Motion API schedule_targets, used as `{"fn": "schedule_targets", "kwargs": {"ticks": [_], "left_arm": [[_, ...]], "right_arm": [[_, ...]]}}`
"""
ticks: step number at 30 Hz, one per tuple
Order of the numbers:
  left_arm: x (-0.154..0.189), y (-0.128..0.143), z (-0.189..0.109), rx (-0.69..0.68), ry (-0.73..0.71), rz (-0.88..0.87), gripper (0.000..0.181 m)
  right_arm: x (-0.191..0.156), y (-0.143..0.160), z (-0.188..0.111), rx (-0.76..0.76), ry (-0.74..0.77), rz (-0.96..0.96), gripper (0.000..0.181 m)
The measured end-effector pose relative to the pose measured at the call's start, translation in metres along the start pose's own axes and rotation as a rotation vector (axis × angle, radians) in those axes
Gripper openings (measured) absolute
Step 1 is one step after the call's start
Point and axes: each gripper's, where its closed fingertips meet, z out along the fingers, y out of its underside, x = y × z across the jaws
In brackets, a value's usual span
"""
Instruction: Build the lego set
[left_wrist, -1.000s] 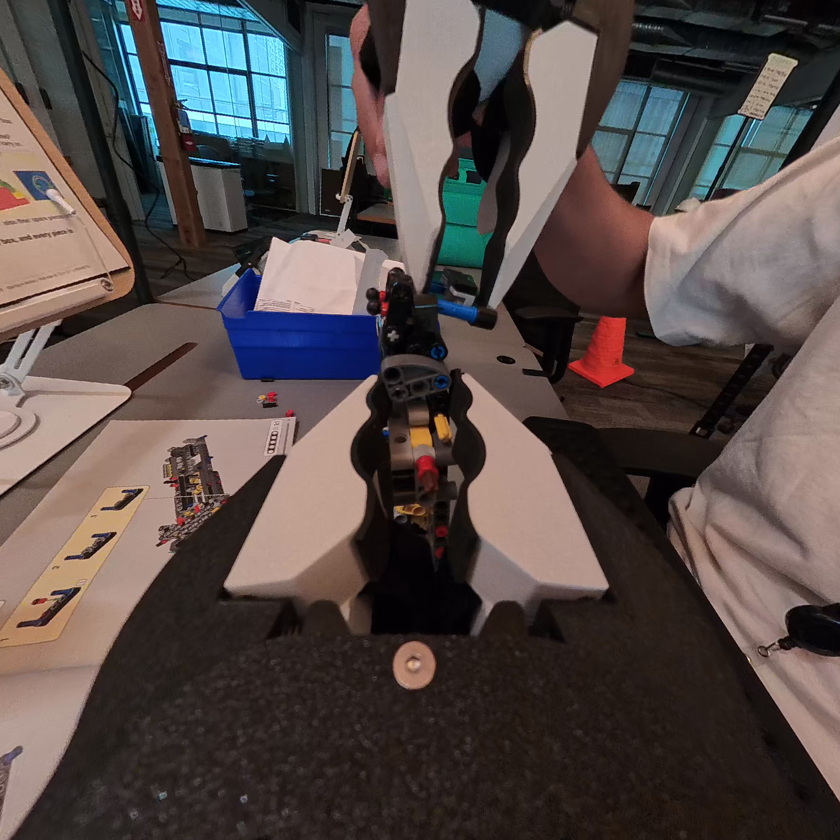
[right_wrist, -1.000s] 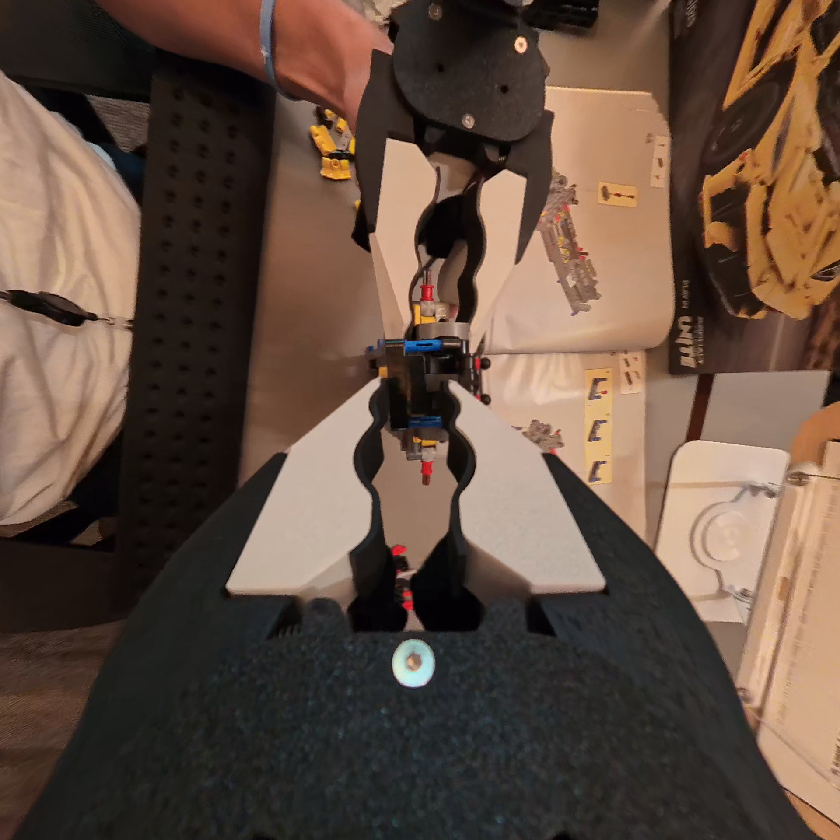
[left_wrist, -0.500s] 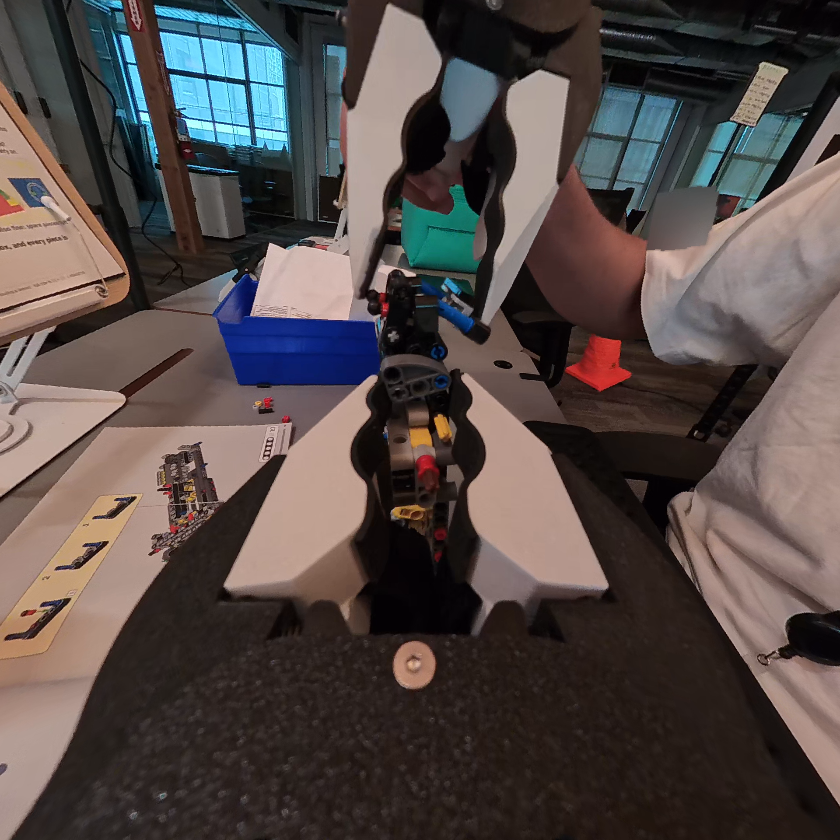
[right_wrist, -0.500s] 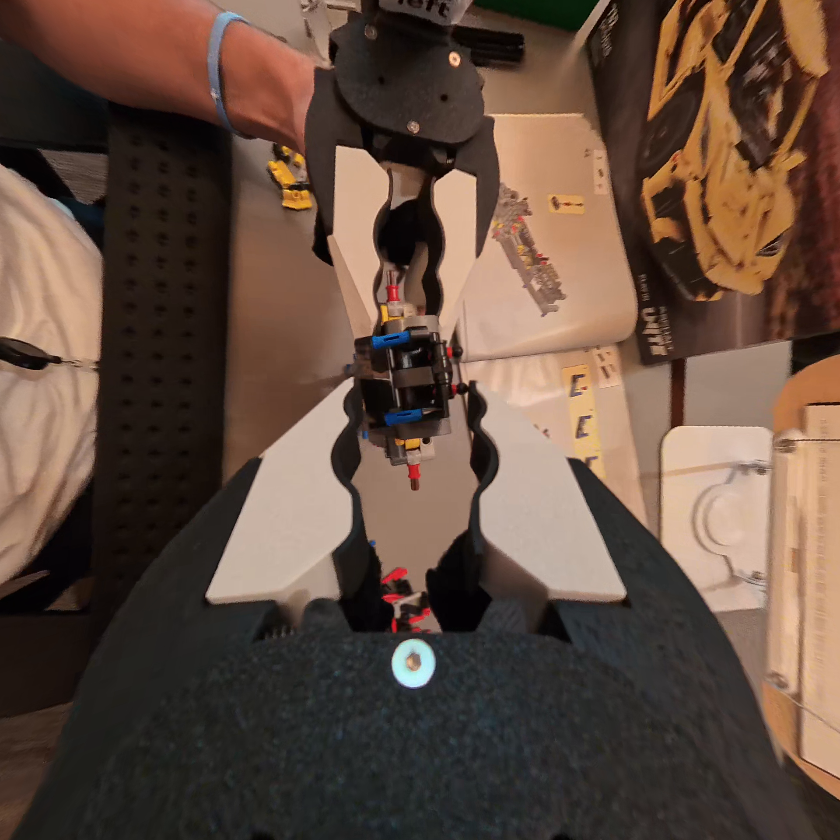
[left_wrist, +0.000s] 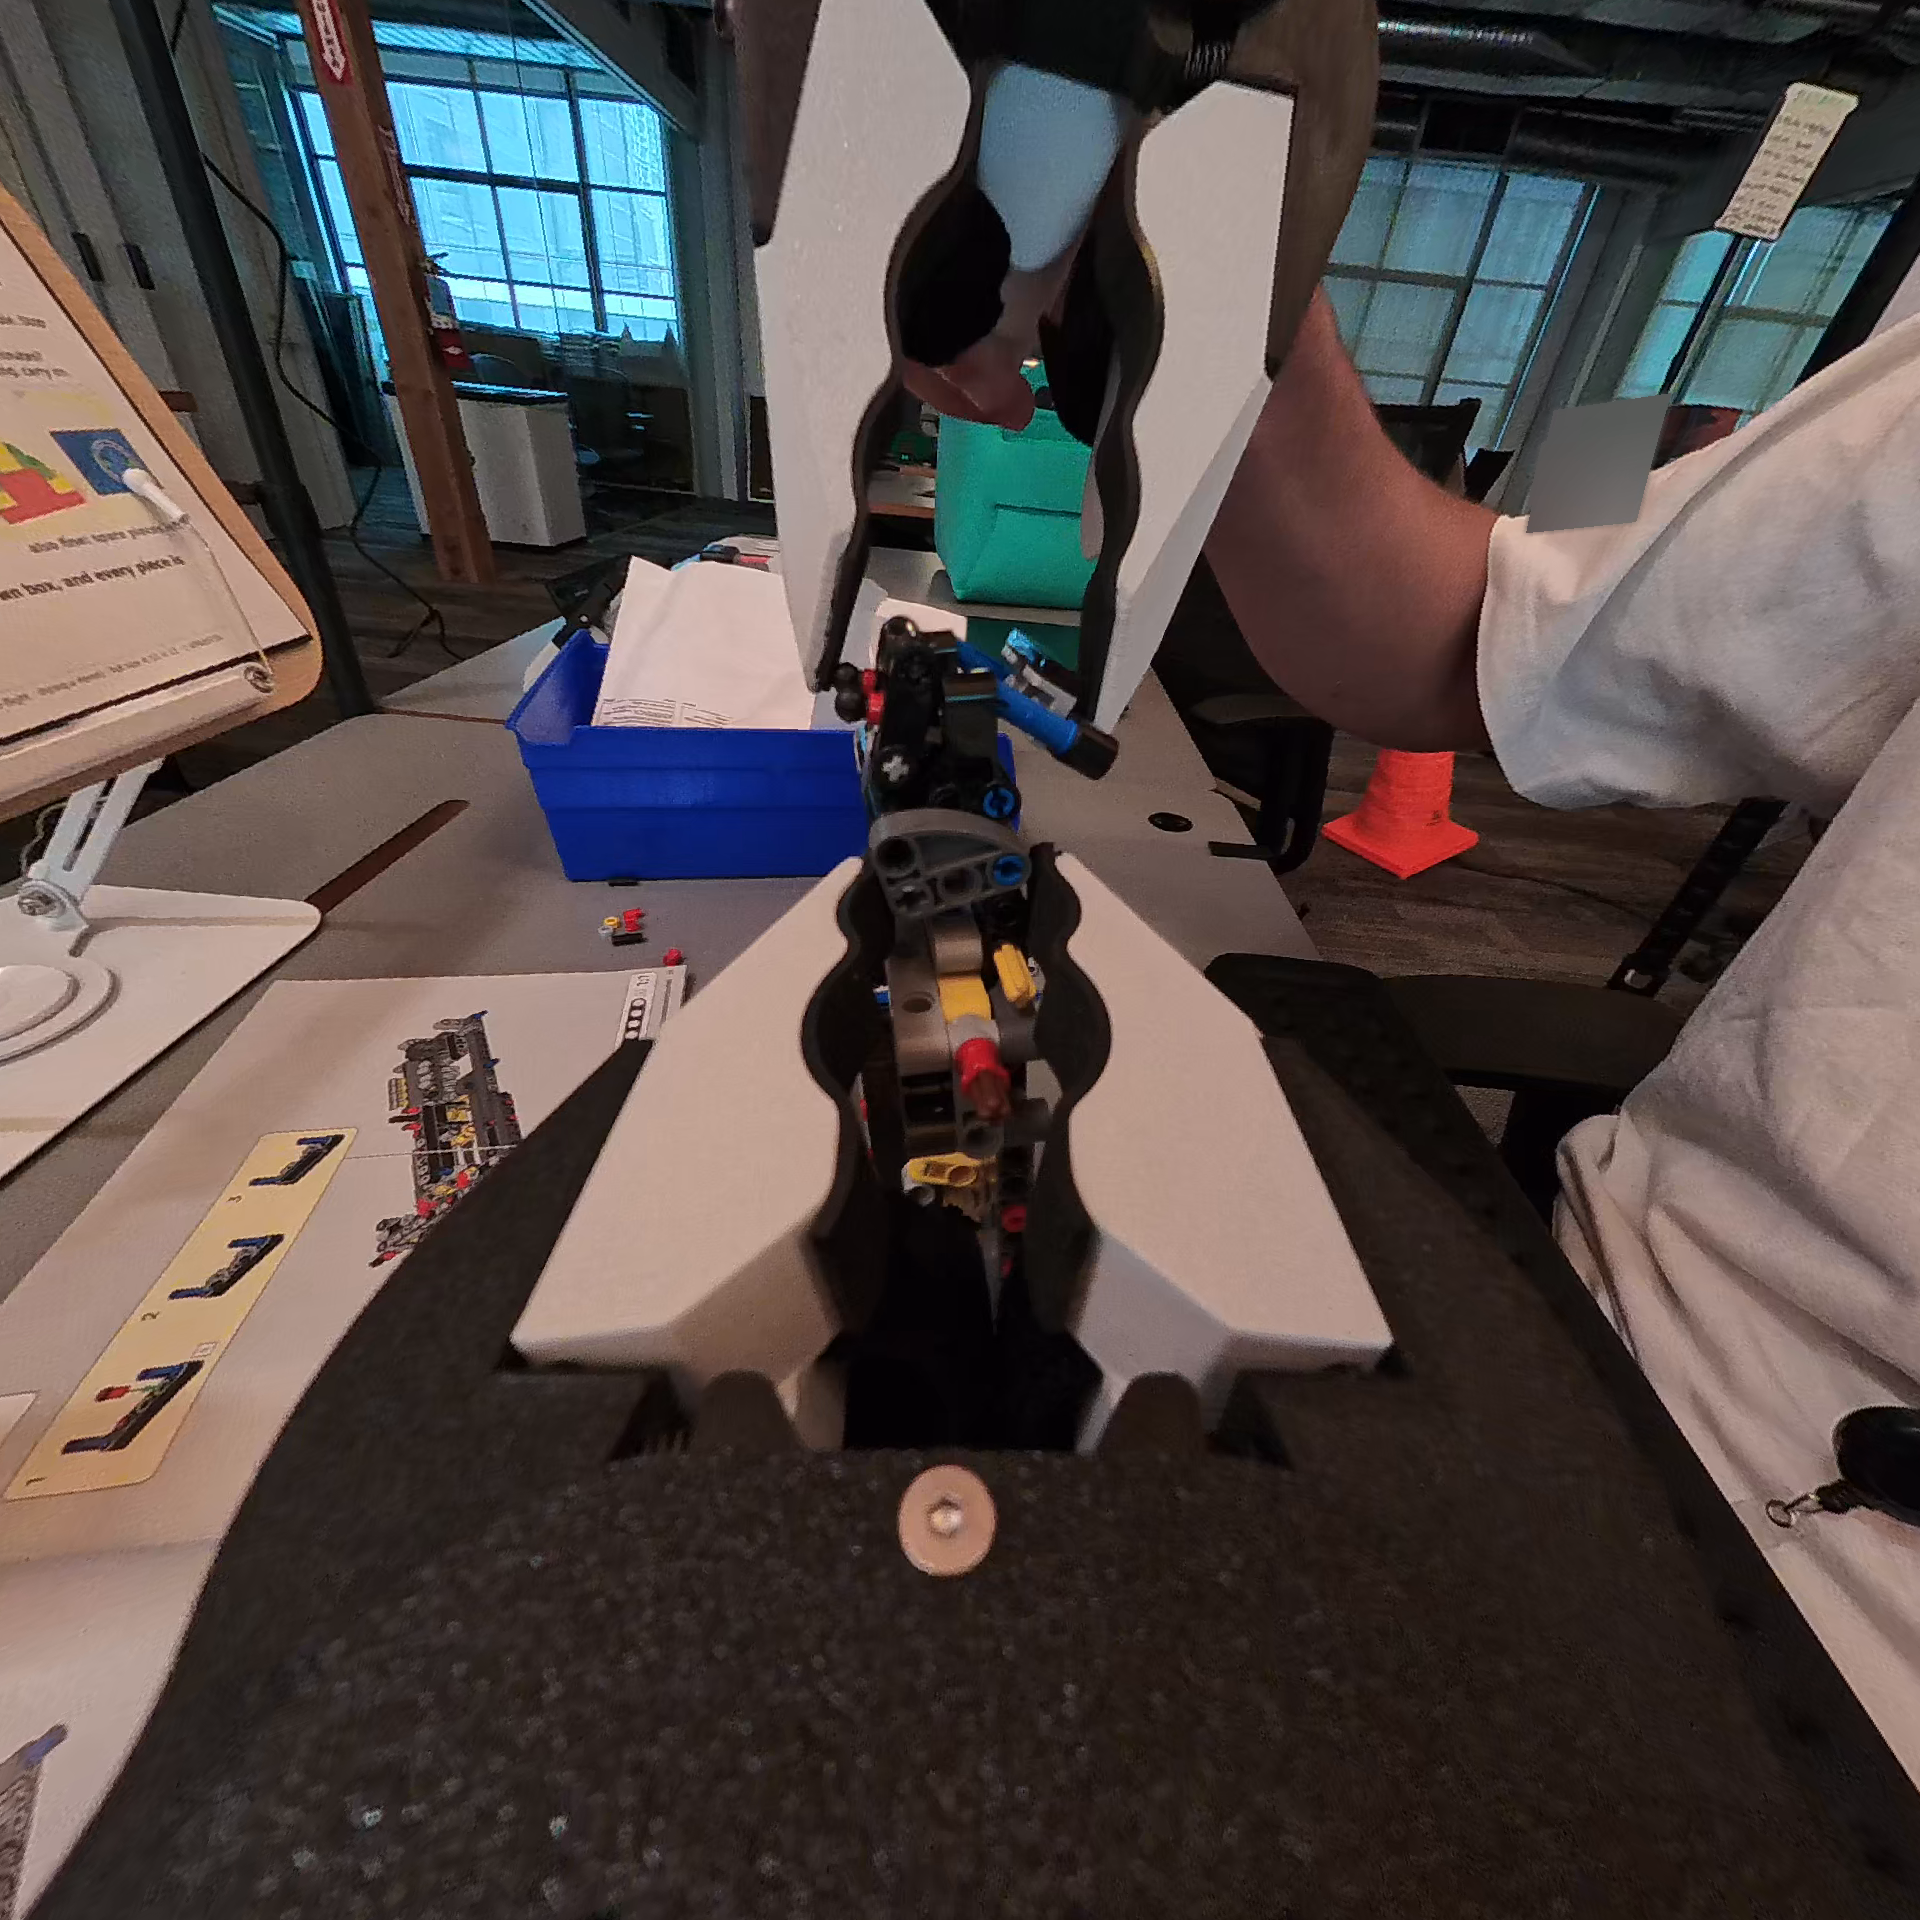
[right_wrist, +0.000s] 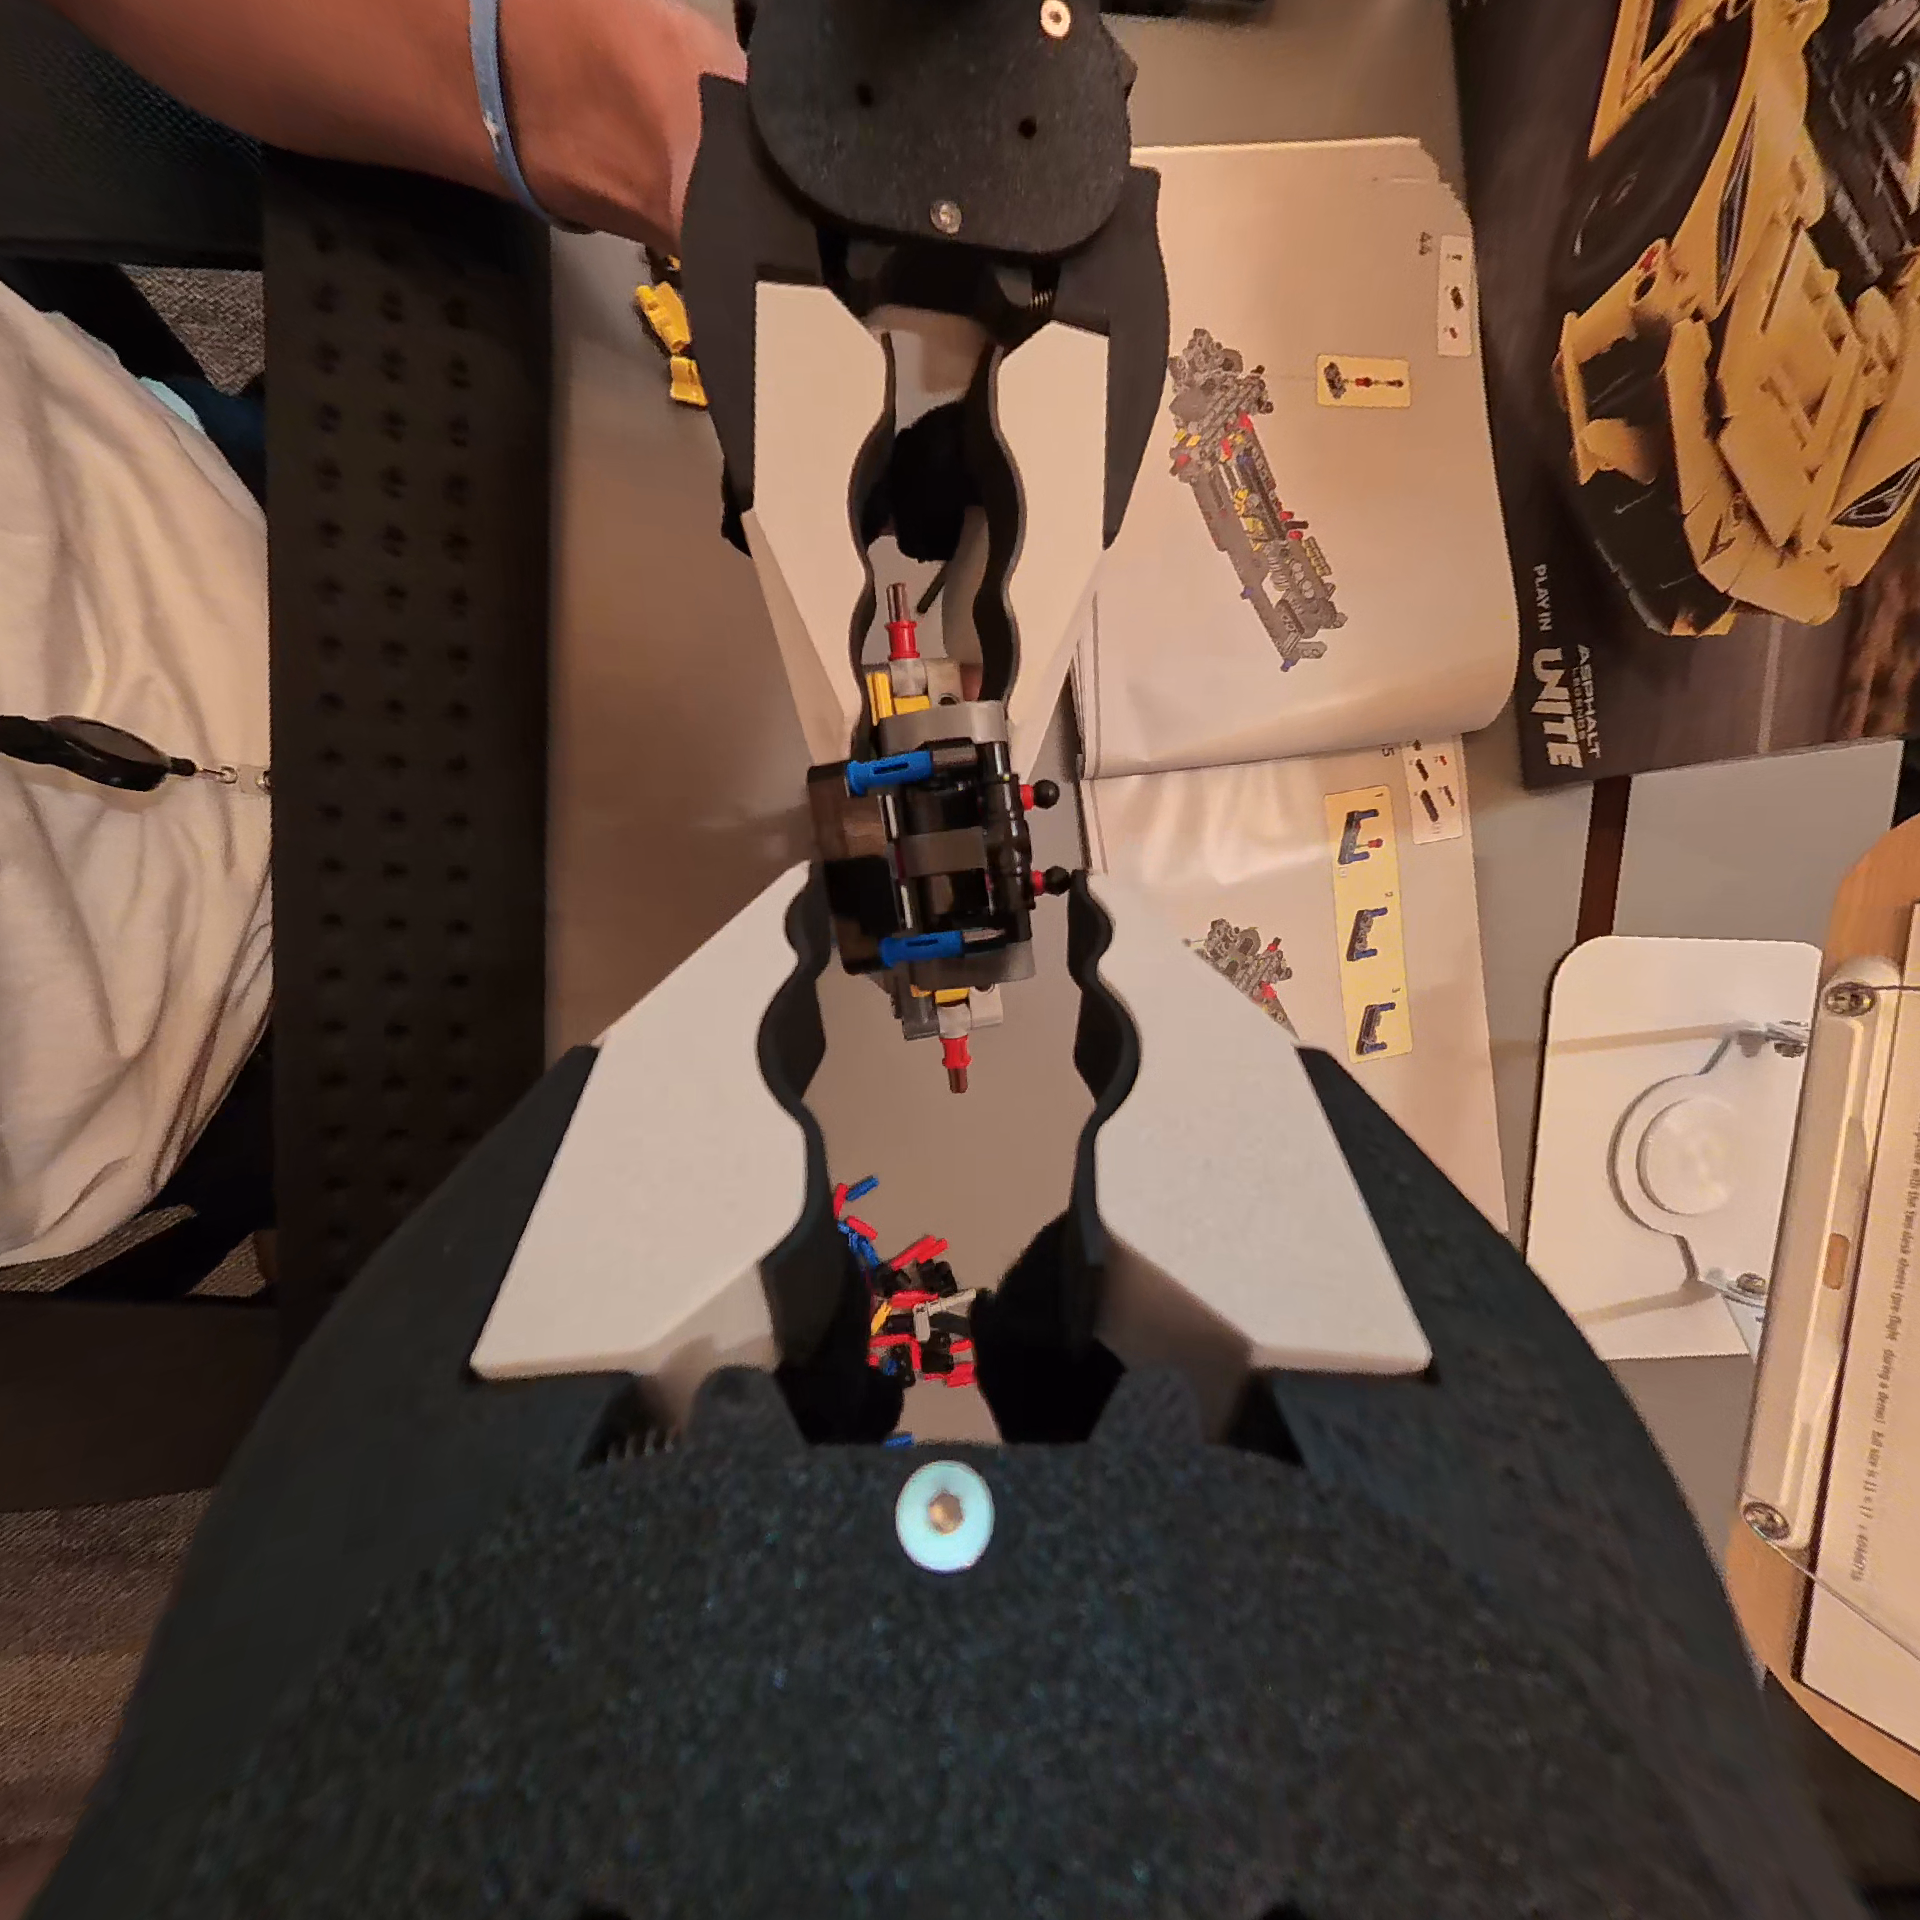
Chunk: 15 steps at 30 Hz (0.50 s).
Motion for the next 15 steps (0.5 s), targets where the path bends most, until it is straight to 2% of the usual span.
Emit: {"fn": "schedule_targets", "kwargs": {"ticks": [8, 15], "left_arm": [[-0.0015, 0.0003, -0.0004, -0.006, -0.012, -0.002, 0.024], [-0.0058, 0.0009, -0.0024, -0.003, -0.027, -0.016, 0.024]], "right_arm": [[0.0029, 0.0018, 0.0006, -0.084, 0.035, -0.015, 0.045], [0.0067, -0.0010, -0.0042, -0.093, 0.080, -0.029, 0.042]]}}
